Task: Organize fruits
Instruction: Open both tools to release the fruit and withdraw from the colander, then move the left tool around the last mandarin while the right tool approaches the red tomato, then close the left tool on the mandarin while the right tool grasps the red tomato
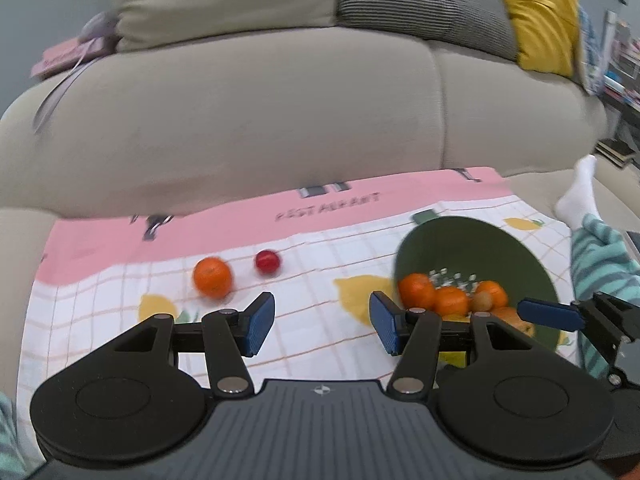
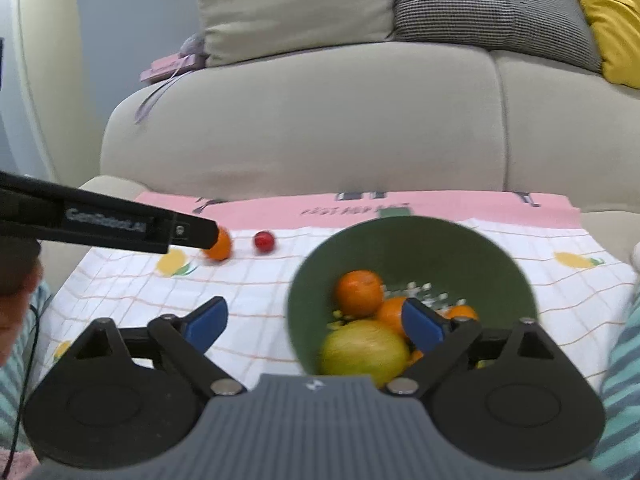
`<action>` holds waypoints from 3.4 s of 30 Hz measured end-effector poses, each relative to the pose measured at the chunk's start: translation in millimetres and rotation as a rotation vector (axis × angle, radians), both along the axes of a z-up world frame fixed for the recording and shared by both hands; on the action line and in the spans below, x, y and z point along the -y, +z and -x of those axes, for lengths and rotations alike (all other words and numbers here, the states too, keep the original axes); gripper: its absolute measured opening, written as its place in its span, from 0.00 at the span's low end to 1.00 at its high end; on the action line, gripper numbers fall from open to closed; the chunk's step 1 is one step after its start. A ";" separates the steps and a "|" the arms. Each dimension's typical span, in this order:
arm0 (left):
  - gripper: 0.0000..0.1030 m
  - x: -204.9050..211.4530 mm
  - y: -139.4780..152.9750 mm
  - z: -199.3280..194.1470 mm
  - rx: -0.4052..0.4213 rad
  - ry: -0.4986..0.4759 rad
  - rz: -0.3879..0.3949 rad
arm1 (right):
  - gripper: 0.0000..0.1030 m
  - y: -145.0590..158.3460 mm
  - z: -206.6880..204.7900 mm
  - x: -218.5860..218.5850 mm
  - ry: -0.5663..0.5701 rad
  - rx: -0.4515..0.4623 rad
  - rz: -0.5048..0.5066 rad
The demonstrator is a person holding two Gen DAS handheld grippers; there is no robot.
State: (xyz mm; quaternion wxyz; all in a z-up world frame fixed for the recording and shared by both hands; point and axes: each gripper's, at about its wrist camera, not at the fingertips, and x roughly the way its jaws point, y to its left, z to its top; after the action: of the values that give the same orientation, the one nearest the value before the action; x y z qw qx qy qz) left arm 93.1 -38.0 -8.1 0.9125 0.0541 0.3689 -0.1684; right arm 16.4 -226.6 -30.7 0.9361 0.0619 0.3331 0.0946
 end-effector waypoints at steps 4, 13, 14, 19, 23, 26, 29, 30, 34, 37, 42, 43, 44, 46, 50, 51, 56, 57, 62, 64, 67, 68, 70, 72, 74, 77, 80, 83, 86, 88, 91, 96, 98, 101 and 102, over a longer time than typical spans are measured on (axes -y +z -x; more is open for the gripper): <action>0.63 -17.1 -4.5 -5.2 -0.020 0.044 0.027 | 0.89 -0.7 -1.2 -19.2 0.039 -0.006 0.024; 0.62 -47.8 -13.9 -19.9 -0.046 0.109 0.087 | 0.89 -2.7 -22.0 -44.2 0.075 -0.006 0.056; 0.62 -50.9 -15.3 -21.9 -0.049 0.119 0.095 | 0.89 -3.1 -25.6 -46.7 0.078 -0.005 0.059; 0.62 -66.3 -23.0 -34.5 -0.063 0.165 0.120 | 0.88 -5.1 -45.1 -57.0 0.088 -0.002 0.065; 0.62 -75.9 -30.7 -45.4 -0.077 0.189 0.136 | 0.85 -7.8 -62.2 -65.5 0.097 -0.002 0.065; 0.62 -81.9 -36.7 -53.8 -0.083 0.210 0.149 | 0.82 -9.5 -76.2 -73.4 0.104 0.003 0.064; 0.62 -86.6 -43.5 -62.7 -0.087 0.228 0.161 | 0.78 -12.4 -90.6 -82.7 0.112 0.000 0.074; 0.62 -88.5 -46.1 -66.0 -0.088 0.234 0.167 | 0.77 -14.0 -95.7 -85.4 0.111 -0.004 0.076; 0.61 -94.9 -54.1 -77.1 -0.090 0.255 0.185 | 0.70 -22.9 -116.0 -93.3 0.105 -0.043 0.050; 0.59 -100.3 -59.7 -84.3 -0.096 0.268 0.205 | 0.67 -29.6 -128.0 -98.0 0.102 -0.059 0.046; 0.57 -105.7 -68.9 -96.5 -0.101 0.276 0.233 | 0.61 -39.9 -147.0 -103.6 0.094 -0.084 0.048; 0.57 -106.1 -70.3 -98.2 -0.100 0.274 0.241 | 0.60 -41.7 -151.0 -103.9 0.093 -0.088 0.050; 0.56 -106.4 -71.5 -100.2 -0.099 0.273 0.249 | 0.60 -43.3 -155.1 -103.7 0.091 -0.092 0.051; 0.56 -106.3 -74.4 -104.4 -0.095 0.261 0.265 | 0.57 -47.2 -164.3 -102.9 0.088 -0.108 0.055; 0.55 -104.9 -80.4 -112.3 -0.092 0.250 0.275 | 0.52 -54.8 -179.1 -101.9 0.082 -0.144 0.055; 0.53 -105.0 -83.0 -115.3 -0.101 0.250 0.277 | 0.52 -56.4 -181.6 -102.0 0.082 -0.148 0.059; 0.52 -100.8 -92.8 -127.9 -0.137 0.249 0.273 | 0.48 -63.5 -190.2 -107.2 0.099 -0.161 0.091; 0.52 -98.9 -94.9 -130.8 -0.141 0.248 0.267 | 0.48 -64.6 -191.2 -108.3 0.102 -0.163 0.096; 0.52 -93.5 -102.2 -138.3 -0.143 0.239 0.269 | 0.47 -69.4 -198.2 -112.5 0.109 -0.176 0.112; 0.52 -90.1 -103.4 -140.5 -0.138 0.223 0.266 | 0.47 -71.8 -201.7 -114.4 0.114 -0.193 0.112; 0.54 -85.7 -105.1 -143.3 -0.137 0.210 0.263 | 0.47 -73.8 -205.0 -118.0 0.118 -0.195 0.120; 0.54 -85.0 -105.5 -144.1 -0.141 0.206 0.265 | 0.47 -74.1 -205.5 -119.3 0.117 -0.192 0.121; 0.54 -83.7 -106.8 -144.9 -0.150 0.197 0.271 | 0.47 -75.8 -206.7 -123.0 0.119 -0.191 0.123; 0.54 -83.8 -107.3 -144.9 -0.154 0.193 0.277 | 0.47 -78.2 -207.3 -127.6 0.121 -0.183 0.147; 0.54 -84.6 -108.3 -144.4 -0.162 0.198 0.290 | 0.46 -80.5 -207.8 -131.1 0.119 -0.173 0.171; 0.54 -86.7 -114.7 -145.7 -0.196 0.208 0.325 | 0.40 -83.6 -208.8 -135.0 0.120 -0.162 0.191; 0.51 -91.7 -122.7 -147.4 -0.234 0.240 0.347 | 0.36 -87.3 -209.0 -136.3 0.123 -0.172 0.205; 0.48 -95.7 -122.1 -145.0 -0.226 0.248 0.376 | 0.35 -87.4 -206.6 -137.0 0.126 -0.160 0.216; 0.45 -97.3 -117.7 -141.8 -0.205 0.243 0.372 | 0.35 -87.0 -207.6 -139.3 0.131 -0.156 0.229; 0.45 -97.0 -112.2 -139.5 -0.191 0.234 0.350 | 0.35 -86.3 -209.5 -141.3 0.133 -0.155 0.239; 0.44 -96.8 -106.3 -138.3 -0.195 0.236 0.295 | 0.35 -84.3 -213.1 -144.2 0.139 -0.147 0.251; 0.44 -105.3 -106.9 -137.9 -0.211 0.245 0.311 | 0.35 -87.6 -221.0 -146.4 0.137 -0.159 0.264; 0.44 -108.6 -107.5 -138.0 -0.207 0.253 0.327 | 0.33 -88.1 -223.1 -145.3 0.129 -0.169 0.259; 0.44 -113.6 -107.1 -138.1 -0.177 0.262 0.340 | 0.29 -91.0 -225.8 -144.5 0.124 -0.185 0.253; 0.44 -115.8 -107.8 -138.4 -0.172 0.264 0.348 | 0.27 -92.4 -226.6 -143.9 0.123 -0.194 0.248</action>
State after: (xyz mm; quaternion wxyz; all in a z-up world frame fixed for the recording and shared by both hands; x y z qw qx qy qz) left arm 231.6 77.8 -115.8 0.8874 -0.1674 0.4144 -0.1126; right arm 243.0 -82.8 -123.0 0.8925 -0.0656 0.4340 0.1034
